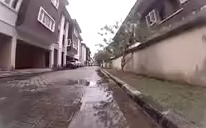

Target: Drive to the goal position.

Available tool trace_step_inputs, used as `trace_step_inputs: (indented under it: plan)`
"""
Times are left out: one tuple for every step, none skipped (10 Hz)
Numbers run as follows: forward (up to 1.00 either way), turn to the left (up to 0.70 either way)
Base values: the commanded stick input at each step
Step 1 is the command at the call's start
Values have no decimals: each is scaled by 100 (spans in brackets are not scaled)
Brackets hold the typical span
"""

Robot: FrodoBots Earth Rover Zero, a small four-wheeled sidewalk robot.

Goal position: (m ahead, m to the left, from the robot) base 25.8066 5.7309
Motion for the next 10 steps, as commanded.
trace_step_inputs:
  plan:
    - [50,0]
    - [50,0]
    - [50,0]
    - [50,0]
    - [50,0]
    - [50,0]
    - [50,0]
    - [50,0]
    - [50,0]
    - [50,0]
